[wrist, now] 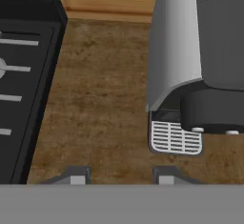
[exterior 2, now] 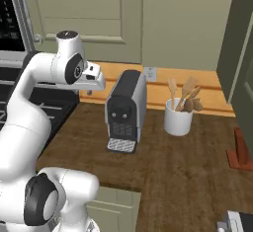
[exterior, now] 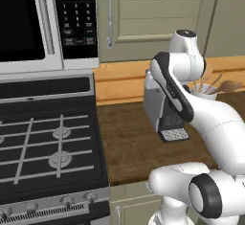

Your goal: Take a straw from the drawer in front and place it inside the glass cup on the dining counter.

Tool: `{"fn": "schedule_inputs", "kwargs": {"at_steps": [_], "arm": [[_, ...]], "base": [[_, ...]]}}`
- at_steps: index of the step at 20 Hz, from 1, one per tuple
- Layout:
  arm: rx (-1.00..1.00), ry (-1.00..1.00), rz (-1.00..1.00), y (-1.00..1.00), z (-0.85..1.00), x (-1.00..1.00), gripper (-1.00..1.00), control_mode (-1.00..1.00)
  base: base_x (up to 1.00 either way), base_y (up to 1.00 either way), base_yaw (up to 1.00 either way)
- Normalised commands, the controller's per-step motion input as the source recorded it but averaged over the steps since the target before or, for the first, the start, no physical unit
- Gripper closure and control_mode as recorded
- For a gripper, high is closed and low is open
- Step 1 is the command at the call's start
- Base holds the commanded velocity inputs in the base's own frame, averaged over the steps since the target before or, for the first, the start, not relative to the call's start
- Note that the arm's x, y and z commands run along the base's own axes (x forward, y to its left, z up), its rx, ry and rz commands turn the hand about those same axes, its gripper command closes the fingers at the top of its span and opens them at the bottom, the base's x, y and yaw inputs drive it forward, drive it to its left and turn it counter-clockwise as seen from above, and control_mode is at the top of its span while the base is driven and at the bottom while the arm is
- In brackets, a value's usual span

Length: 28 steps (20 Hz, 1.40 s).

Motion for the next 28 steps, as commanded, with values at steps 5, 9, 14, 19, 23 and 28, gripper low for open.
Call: {"fn": "schedule_inputs", "kwargs": {"at_steps": [5,9,14,19,23,28], "arm": [[0.0,0.0,0.0,0.0,0.0,-0.01,-1.0,1.0],[0.0,0.0,0.0,0.0,0.0,0.0,-1.0,1.0],[0.0,0.0,0.0,0.0,0.0,0.0,-1.0,1.0],[0.0,0.0,0.0,0.0,0.0,0.0,-1.0,1.0],[0.0,0.0,0.0,0.0,0.0,0.0,-1.0,1.0],[0.0,0.0,0.0,0.0,0.0,0.0,-1.0,1.0]], "base": [[-0.55,0.17,0.0],[-0.67,0.69,-0.05],[-0.14,0.84,-0.37],[0.03,0.55,-0.72],[0.0,0.32,-0.81],[0.0,0.49,-0.73]]}}
